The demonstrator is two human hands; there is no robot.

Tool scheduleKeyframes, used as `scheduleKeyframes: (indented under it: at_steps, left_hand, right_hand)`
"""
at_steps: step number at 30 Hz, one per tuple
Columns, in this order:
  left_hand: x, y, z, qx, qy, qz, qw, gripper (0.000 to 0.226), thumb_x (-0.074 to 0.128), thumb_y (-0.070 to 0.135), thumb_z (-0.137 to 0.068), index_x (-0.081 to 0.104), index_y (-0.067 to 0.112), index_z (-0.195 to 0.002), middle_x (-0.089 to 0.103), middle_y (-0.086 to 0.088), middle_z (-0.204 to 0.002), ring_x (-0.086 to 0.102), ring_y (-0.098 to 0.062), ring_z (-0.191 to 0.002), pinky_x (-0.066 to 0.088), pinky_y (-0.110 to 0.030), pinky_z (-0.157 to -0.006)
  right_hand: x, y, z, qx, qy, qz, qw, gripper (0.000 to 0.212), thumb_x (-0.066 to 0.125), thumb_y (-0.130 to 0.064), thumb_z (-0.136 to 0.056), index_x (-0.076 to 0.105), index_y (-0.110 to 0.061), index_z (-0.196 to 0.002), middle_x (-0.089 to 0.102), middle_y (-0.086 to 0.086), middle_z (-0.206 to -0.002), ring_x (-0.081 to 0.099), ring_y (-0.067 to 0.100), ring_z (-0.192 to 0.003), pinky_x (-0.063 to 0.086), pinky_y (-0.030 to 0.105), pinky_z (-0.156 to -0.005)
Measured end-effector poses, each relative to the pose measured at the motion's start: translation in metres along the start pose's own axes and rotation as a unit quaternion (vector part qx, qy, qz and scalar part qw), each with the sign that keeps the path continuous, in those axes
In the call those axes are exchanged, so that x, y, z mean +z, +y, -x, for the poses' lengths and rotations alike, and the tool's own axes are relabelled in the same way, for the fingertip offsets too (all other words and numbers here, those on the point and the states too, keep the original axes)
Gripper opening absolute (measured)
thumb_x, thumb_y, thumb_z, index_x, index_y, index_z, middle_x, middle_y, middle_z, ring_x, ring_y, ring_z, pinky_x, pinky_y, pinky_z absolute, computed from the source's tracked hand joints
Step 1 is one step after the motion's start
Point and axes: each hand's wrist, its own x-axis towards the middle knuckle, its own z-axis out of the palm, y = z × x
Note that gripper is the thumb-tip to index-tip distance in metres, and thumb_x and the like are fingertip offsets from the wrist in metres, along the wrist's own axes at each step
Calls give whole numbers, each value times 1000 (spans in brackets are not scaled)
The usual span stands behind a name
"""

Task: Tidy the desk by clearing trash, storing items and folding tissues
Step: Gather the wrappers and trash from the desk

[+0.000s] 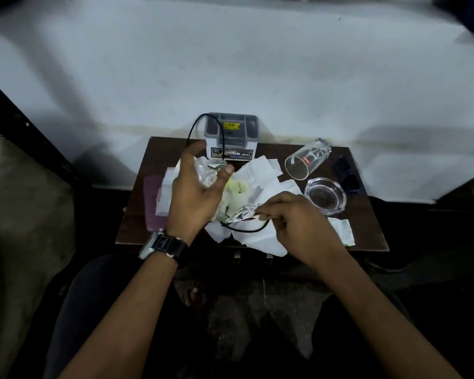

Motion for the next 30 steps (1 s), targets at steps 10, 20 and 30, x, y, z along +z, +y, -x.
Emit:
scheduleKeyframes:
  at_steps: [10, 20, 30]
  left_hand:
    - [20, 30, 14, -75, -110, 224, 966, 64, 60, 51, -80, 50, 23, -137, 72, 20, -116, 62, 22, -98, 44, 0, -80]
    - [17, 25, 2, -137, -69, 371, 916, 86, 93, 13, -68, 48, 17, -142, 74, -11, -124, 70, -26, -118, 58, -37, -95]
    - [3, 17, -19, -144, 94, 360, 917, 68, 78, 8, -72, 54, 17, -135, 65, -24, -130, 69, -30, -108, 56, -55, -97]
  right_hand:
    - [-33, -57, -40, 93, 214, -227, 946, 35, 65, 0, -89, 80, -25, -108, 71, -3, -109, 67, 0, -94, 53, 13, -87]
    - [-29, -76, -58, 182, 103, -400, 892, 51, 70, -11, -88, 60, -26, -136, 75, -3, -105, 74, 15, -89, 61, 38, -82]
    - [-2, -88, 7, 186, -87, -440, 874, 102, 78, -59, -79, 12, -51, -156, 29, -24, -152, 42, 4, -138, 42, 38, -115]
